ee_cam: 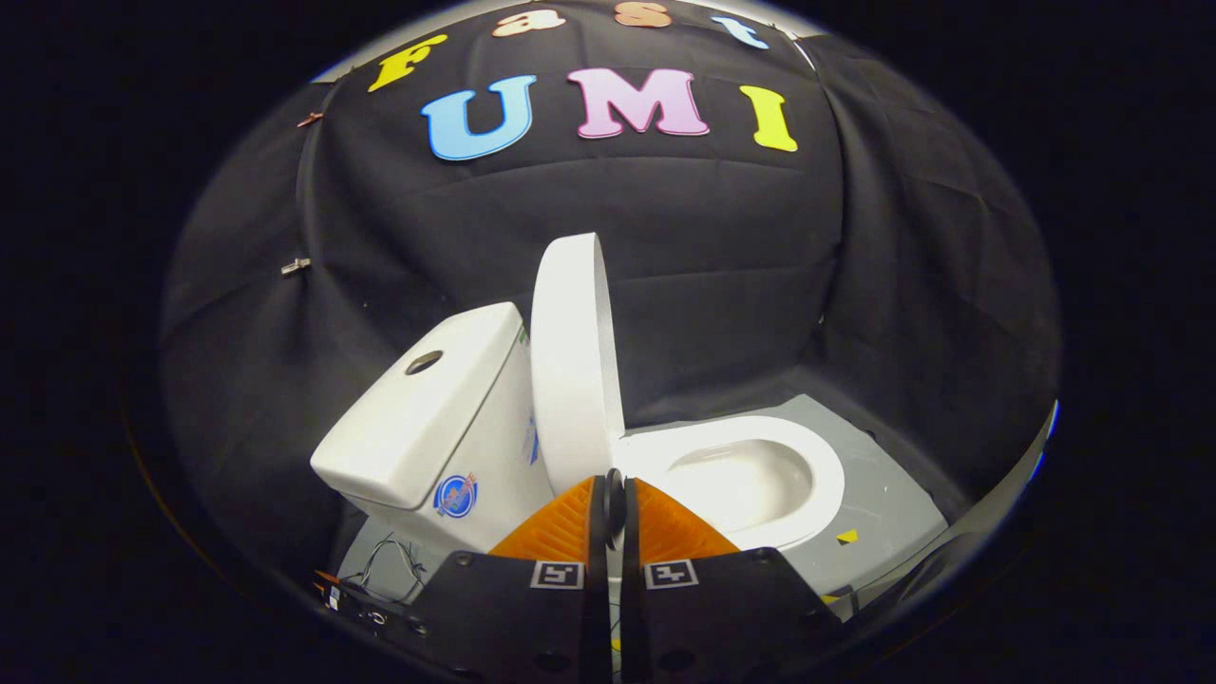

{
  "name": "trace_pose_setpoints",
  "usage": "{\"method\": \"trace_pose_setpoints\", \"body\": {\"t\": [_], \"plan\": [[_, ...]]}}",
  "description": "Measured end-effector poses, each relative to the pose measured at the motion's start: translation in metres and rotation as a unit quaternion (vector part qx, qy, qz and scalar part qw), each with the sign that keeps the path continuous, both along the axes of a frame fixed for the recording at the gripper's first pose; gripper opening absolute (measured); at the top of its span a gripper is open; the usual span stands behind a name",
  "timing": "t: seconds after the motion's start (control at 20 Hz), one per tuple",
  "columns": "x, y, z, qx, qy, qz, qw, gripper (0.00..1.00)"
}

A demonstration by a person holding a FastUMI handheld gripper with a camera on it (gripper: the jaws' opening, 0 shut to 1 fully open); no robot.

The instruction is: Open the toilet lid.

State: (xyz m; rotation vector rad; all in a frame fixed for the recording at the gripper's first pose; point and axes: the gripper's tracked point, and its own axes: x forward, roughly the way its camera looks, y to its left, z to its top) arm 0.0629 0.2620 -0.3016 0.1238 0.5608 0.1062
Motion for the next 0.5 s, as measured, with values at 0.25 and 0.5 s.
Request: {"method": "trace_pose_setpoints", "body": {"t": [0.25, 0.5], "plan": [[-0.003, 0.034, 0.001, -0.014, -0.013, 0.020, 1.000, 0.09], [-0.009, 0.065, -0.001, -0.034, -0.019, 0.046, 0.998, 0.09]]}}
